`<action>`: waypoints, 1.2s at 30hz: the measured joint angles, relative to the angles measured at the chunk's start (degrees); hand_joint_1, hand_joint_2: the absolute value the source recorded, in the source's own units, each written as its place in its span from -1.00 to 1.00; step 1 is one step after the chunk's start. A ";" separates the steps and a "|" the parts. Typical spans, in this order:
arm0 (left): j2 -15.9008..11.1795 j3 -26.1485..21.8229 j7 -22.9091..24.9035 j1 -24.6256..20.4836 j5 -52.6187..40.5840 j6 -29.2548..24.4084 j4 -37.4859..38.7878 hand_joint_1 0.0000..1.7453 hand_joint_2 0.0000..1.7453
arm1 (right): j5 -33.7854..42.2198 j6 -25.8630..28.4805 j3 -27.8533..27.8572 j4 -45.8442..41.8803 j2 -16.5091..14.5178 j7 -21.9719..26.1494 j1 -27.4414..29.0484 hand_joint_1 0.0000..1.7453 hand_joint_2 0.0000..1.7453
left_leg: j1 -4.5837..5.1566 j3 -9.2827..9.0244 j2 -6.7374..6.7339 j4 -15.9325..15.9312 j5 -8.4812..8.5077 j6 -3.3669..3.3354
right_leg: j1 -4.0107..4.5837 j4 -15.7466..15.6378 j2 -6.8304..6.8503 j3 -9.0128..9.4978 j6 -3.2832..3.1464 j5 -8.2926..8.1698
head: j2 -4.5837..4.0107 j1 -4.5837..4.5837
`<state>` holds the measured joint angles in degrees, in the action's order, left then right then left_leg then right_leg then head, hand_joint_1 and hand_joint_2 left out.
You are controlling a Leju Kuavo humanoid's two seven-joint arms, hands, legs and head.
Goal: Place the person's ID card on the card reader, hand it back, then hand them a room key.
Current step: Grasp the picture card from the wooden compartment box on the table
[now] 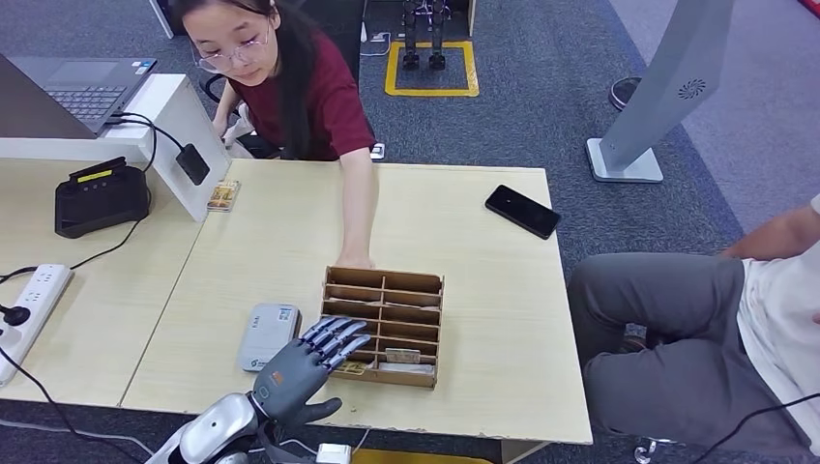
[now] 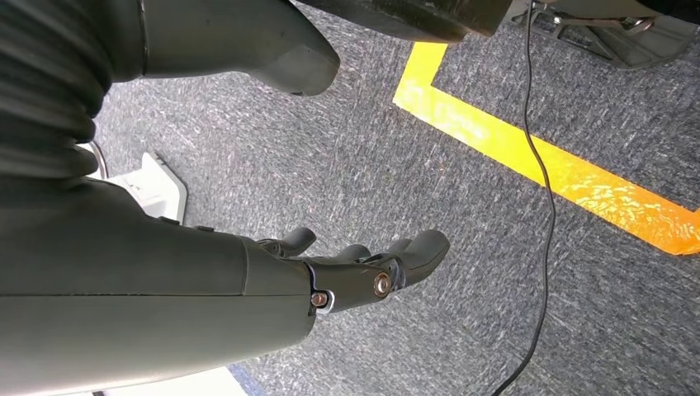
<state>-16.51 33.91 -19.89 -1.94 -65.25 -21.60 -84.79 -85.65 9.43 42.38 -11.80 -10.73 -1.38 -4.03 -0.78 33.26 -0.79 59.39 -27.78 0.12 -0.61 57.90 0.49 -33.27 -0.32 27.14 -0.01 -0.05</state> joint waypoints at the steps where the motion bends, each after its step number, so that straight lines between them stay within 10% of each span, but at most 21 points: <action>1: 0.03 0.01 -0.02 0.00 0.38 0.01 0.08 -1.00 1.00 | -0.01 0.01 0.02 0.00 0.00 0.00 0.00 -1.00 1.00 | 0.00 0.00 0.00 0.00 0.00 0.00 | 0.00 0.00 0.00 0.00 0.00 0.00 | -0.01 0.00; 22: 0.21 0.04 0.56 -0.04 -0.03 -0.14 1.53 -0.95 1.00 | -0.71 0.16 0.60 0.00 0.00 0.17 0.00 -1.00 1.00 | 0.00 0.01 0.00 0.00 0.00 0.00 | 0.00 0.00 0.00 0.00 0.00 0.00 | 0.01 0.01; 27: 0.21 0.04 0.59 -0.04 -0.08 -0.23 1.59 1.00 1.00 | -0.71 0.17 0.80 0.00 0.00 0.21 0.00 -1.00 1.00 | 0.00 0.01 0.00 0.00 0.00 0.00 | 0.00 0.00 0.00 0.00 0.00 0.00 | 0.01 0.01; 36: 0.07 0.04 0.92 0.09 -0.62 -1.54 1.63 1.00 1.00 | -0.86 0.52 0.85 0.00 0.00 0.70 0.00 -1.00 1.00 | 0.00 0.01 0.00 0.00 0.00 0.00 | 0.00 0.00 0.00 0.01 0.00 0.00 | 0.01 0.01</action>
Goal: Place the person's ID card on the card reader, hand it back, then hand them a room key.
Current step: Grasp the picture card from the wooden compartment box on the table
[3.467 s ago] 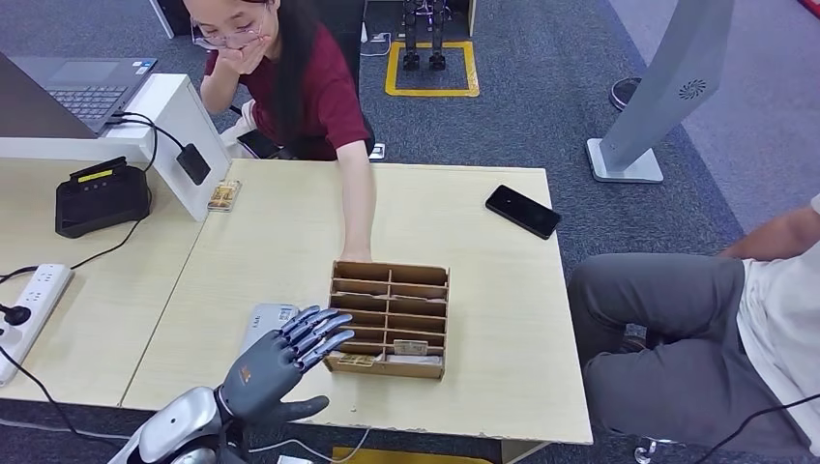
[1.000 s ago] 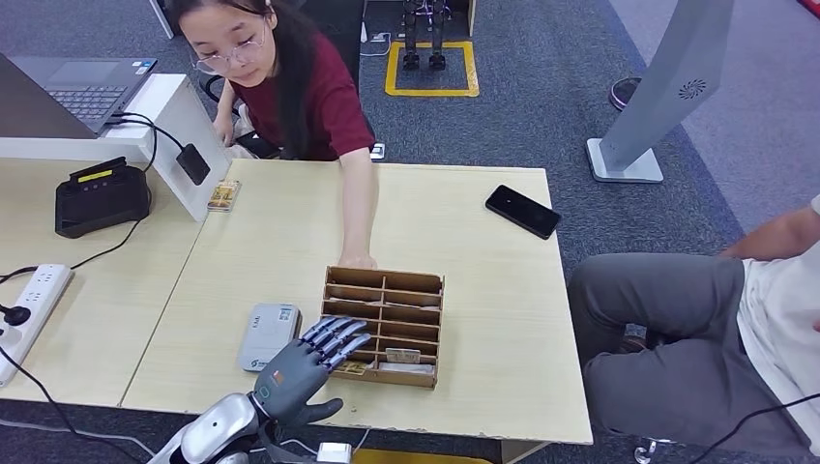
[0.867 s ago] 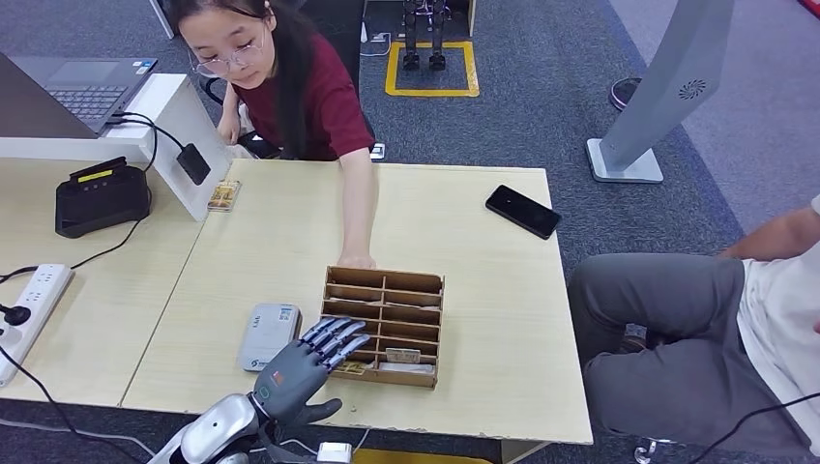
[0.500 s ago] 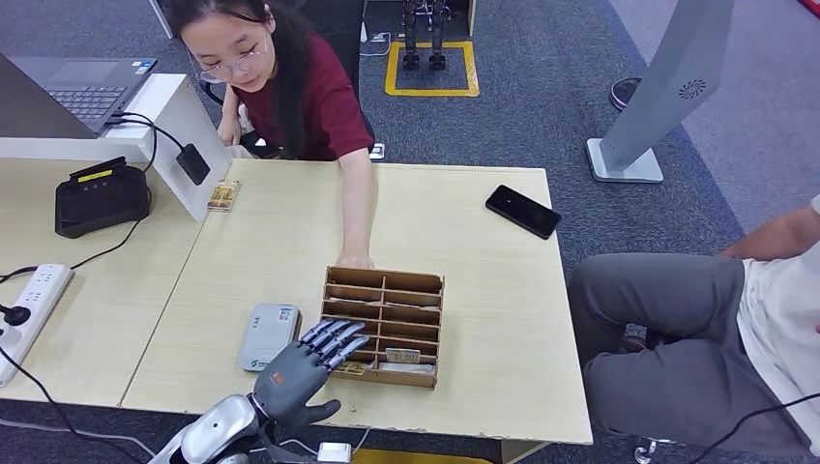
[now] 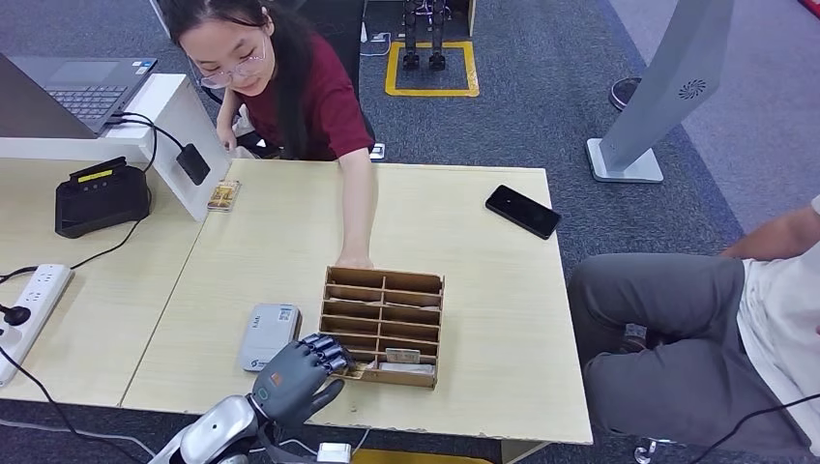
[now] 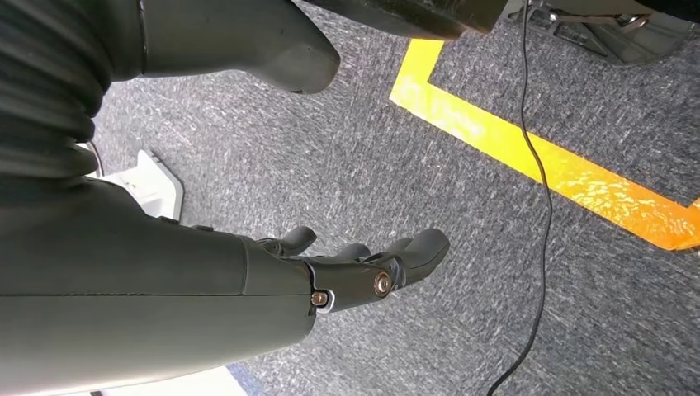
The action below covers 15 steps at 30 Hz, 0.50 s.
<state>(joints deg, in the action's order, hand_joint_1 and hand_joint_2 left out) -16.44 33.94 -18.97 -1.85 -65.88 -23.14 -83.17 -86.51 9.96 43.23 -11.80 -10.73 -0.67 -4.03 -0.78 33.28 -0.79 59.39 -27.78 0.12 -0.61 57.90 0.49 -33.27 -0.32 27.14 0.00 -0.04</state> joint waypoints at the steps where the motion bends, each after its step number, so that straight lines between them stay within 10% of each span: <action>1: -0.02 0.00 0.05 -0.01 -0.02 -0.19 0.00 1.00 1.00 | 0.00 0.04 0.00 0.00 0.00 0.02 0.00 -1.00 1.00 | 0.00 0.00 0.00 0.00 0.00 0.00 | 0.00 0.00 0.00 0.00 0.00 0.00 | -0.01 0.00; 15: -0.08 -0.02 0.17 -0.17 0.22 -0.67 0.00 1.00 1.00 | -0.09 0.32 0.02 0.00 0.00 0.26 0.00 -1.00 1.00 | 0.00 0.00 0.00 0.00 0.00 0.00 | 0.00 0.00 0.00 0.01 0.00 0.00 | -0.01 0.00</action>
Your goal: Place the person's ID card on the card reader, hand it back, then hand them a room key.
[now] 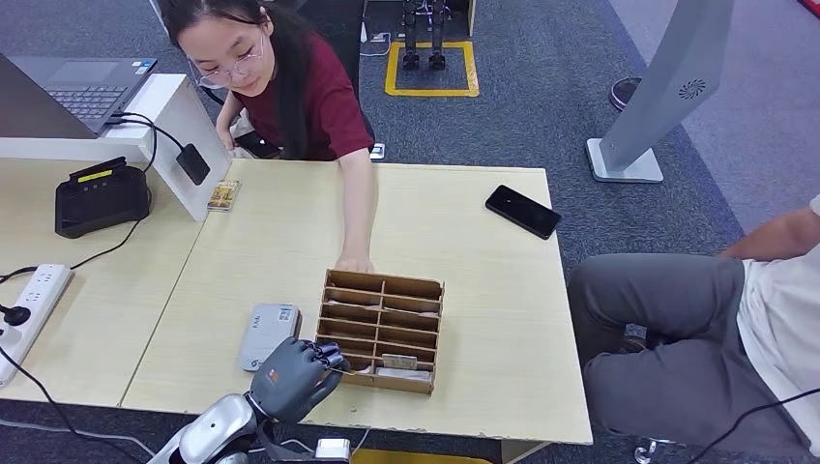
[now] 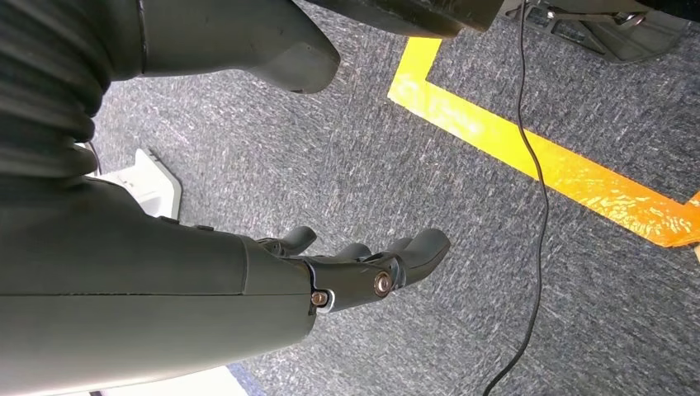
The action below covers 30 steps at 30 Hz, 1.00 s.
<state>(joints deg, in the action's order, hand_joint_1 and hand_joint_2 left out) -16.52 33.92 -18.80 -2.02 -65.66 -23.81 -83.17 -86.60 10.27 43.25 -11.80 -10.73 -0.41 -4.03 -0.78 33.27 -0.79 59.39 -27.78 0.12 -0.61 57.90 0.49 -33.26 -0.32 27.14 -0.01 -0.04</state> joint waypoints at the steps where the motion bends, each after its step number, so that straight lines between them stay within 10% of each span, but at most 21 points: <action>1: -0.01 -0.01 -0.15 0.00 0.55 0.14 0.00 1.00 1.00 | -0.03 0.00 0.00 0.00 0.00 0.01 0.00 -1.00 1.00 | 0.00 0.00 0.00 0.00 0.00 0.00 | 0.00 0.00 0.00 0.00 0.00 0.00 | 0.01 0.00; 14: -7.30 -8.49 -6.44 -3.22 19.90 11.51 -10.80 1.00 1.00 | -1.63 -0.39 0.00 0.00 0.00 0.39 0.02 -1.00 1.00 | -0.06 -0.02 0.00 0.00 0.05 0.02 | 0.06 0.04 0.00 -0.02 -0.02 -0.02 | -0.01 0.00; 22: -13.94 -19.14 -4.71 -19.30 40.31 32.07 -14.17 1.00 1.00 | -2.61 -1.42 -0.06 -0.02 0.08 0.68 -0.08 -1.00 1.00 | -0.10 0.01 0.08 0.01 0.19 0.15 | 0.10 0.05 0.08 -0.01 -0.13 -0.14 | 0.00 0.01; 30: -10.37 -20.97 -1.80 -25.23 31.01 25.08 -7.96 1.00 1.00 | -2.70 -2.22 -0.66 -0.02 0.23 0.07 -0.41 -1.00 1.00 | -0.07 -0.01 -0.01 0.02 0.19 0.15 | 0.08 0.03 -0.01 -0.04 -0.14 -0.19 | 0.01 0.01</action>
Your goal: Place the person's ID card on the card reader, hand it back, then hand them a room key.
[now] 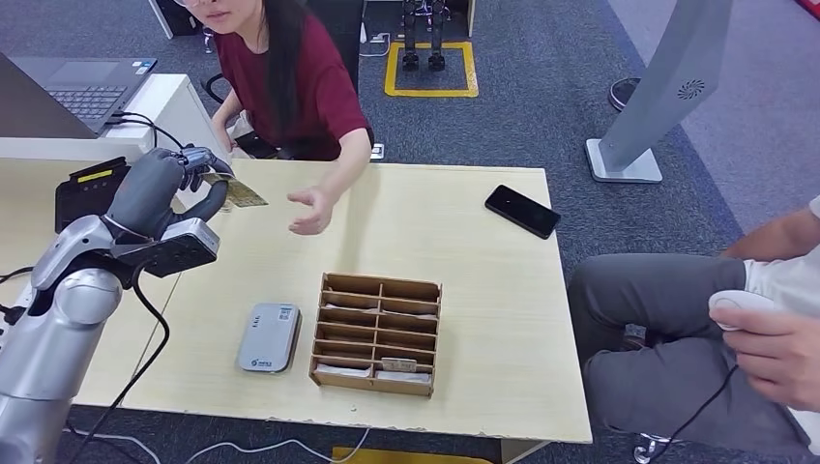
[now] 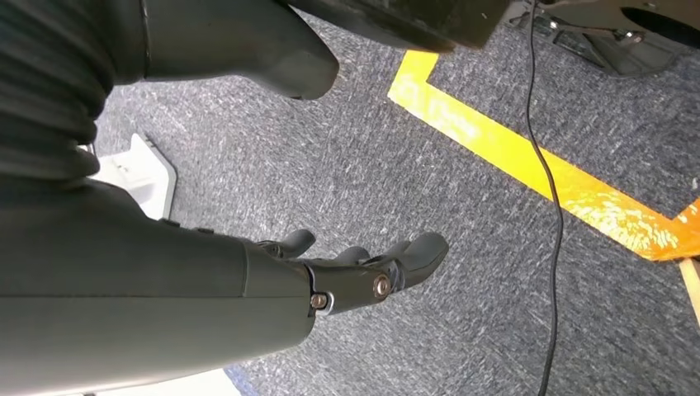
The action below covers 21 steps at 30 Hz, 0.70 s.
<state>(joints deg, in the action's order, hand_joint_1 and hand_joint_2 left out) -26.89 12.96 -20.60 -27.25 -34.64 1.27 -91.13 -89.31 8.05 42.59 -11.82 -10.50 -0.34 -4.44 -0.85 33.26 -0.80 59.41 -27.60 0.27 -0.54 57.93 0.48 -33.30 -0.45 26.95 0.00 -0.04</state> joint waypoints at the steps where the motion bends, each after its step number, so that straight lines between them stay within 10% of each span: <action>1: 0.48 0.01 0.05 -0.33 -0.34 -0.29 0.74 1.00 1.00 | -0.01 -0.01 -0.16 0.00 0.02 -0.01 -0.03 -1.00 1.00 | 0.00 0.00 -0.02 0.00 0.00 0.00 | 0.00 0.00 -0.01 0.00 0.00 0.00 | 0.00 0.00; 9: 3.47 0.09 3.24 -1.89 -7.09 -4.78 4.99 1.00 1.00 | -0.02 -0.46 -0.75 -0.01 0.08 -0.15 -0.10 -1.00 1.00 | 0.00 0.00 -0.02 0.00 -0.01 0.00 | 0.00 -0.02 -0.01 -0.07 0.00 0.00 | 0.00 -0.01; 21: 18.27 2.52 12.23 -11.05 -30.34 -28.97 39.80 1.00 1.00 | 0.05 -1.97 -5.76 -0.02 0.21 -1.17 -0.89 -1.00 1.00 | 0.06 0.04 -0.03 0.03 0.08 -0.07 | -0.05 -0.03 -0.01 -0.03 0.09 -0.16 | 0.00 0.00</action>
<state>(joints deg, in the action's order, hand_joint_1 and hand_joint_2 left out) -8.62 15.47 -8.37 -38.30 -64.98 -27.70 -51.33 -89.25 6.09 36.83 -11.84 -10.29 -1.51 -5.32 -0.80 33.30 -0.83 59.43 -27.52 0.20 -0.59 57.90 0.47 -33.34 -0.37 26.79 0.00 -0.04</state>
